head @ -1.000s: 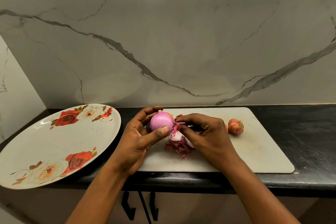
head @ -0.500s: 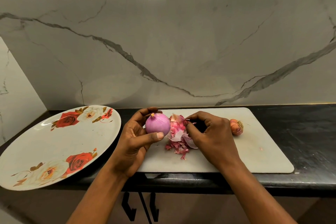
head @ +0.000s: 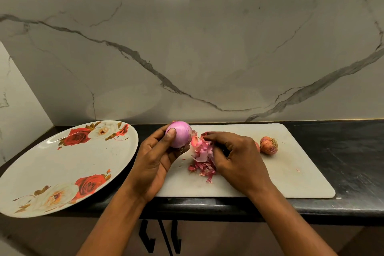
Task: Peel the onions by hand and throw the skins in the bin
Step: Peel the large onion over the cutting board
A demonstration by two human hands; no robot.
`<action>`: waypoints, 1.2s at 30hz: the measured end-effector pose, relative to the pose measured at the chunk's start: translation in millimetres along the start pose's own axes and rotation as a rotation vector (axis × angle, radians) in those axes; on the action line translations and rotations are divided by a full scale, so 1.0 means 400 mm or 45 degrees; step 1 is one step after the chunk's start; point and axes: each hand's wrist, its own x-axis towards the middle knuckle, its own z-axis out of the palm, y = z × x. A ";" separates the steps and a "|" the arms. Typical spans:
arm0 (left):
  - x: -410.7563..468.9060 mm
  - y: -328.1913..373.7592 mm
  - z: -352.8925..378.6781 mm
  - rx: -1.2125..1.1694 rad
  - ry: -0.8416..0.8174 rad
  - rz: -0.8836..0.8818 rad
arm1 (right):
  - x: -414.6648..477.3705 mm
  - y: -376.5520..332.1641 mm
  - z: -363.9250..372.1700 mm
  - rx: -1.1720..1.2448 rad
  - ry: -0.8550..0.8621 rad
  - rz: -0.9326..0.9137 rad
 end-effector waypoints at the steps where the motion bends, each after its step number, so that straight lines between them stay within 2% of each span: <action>1: -0.001 0.002 0.001 -0.016 0.002 -0.009 | 0.000 -0.002 0.000 0.000 0.012 -0.009; 5: 0.000 0.002 -0.005 -0.120 -0.018 -0.072 | 0.002 -0.007 -0.002 0.072 0.039 -0.019; 13: 0.009 -0.012 -0.022 -0.046 -0.188 -0.097 | 0.008 -0.011 -0.003 0.253 -0.019 -0.161; 20: 0.013 -0.017 -0.023 -0.026 -0.178 -0.111 | 0.002 0.003 -0.004 0.253 0.062 -0.179; 33: 0.010 -0.004 -0.011 -0.138 -0.063 -0.079 | 0.006 -0.010 -0.003 0.224 -0.070 -0.120; 36: 0.009 -0.004 -0.009 -0.232 -0.027 -0.097 | 0.004 -0.007 -0.002 0.185 -0.020 -0.063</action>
